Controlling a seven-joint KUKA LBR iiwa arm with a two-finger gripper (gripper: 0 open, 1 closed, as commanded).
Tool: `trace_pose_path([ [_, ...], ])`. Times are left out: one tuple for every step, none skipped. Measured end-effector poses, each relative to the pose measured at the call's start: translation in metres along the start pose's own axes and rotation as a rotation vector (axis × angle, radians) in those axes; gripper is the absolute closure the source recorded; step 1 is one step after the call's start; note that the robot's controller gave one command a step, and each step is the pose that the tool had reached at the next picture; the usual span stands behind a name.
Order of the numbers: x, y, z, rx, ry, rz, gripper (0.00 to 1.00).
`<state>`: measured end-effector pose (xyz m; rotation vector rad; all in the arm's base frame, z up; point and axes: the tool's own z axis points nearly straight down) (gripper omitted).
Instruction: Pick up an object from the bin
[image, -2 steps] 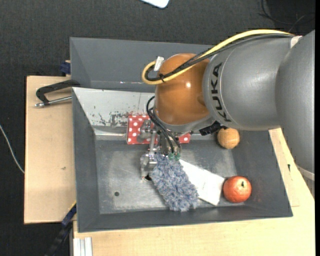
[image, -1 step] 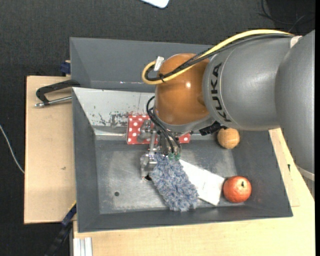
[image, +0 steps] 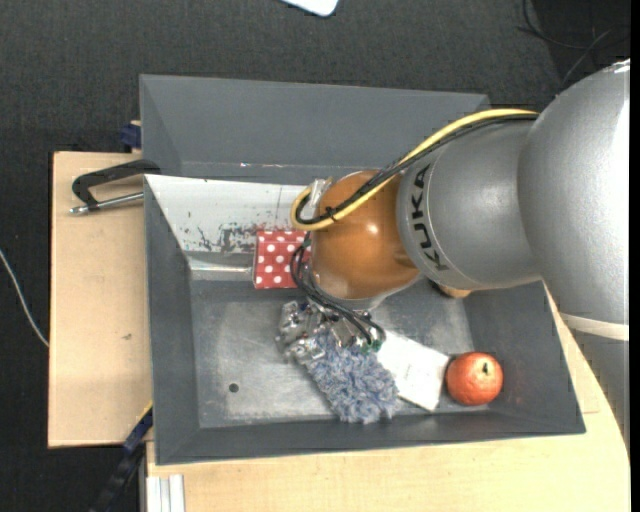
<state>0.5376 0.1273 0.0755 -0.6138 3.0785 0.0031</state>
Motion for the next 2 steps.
trace_pose_path([
  [0.0, 0.0, 0.0, 0.0, -0.001, 0.0, 1.0],
  [-0.015, -0.021, -0.131, 0.001, -0.003, -0.092, 1.0],
])
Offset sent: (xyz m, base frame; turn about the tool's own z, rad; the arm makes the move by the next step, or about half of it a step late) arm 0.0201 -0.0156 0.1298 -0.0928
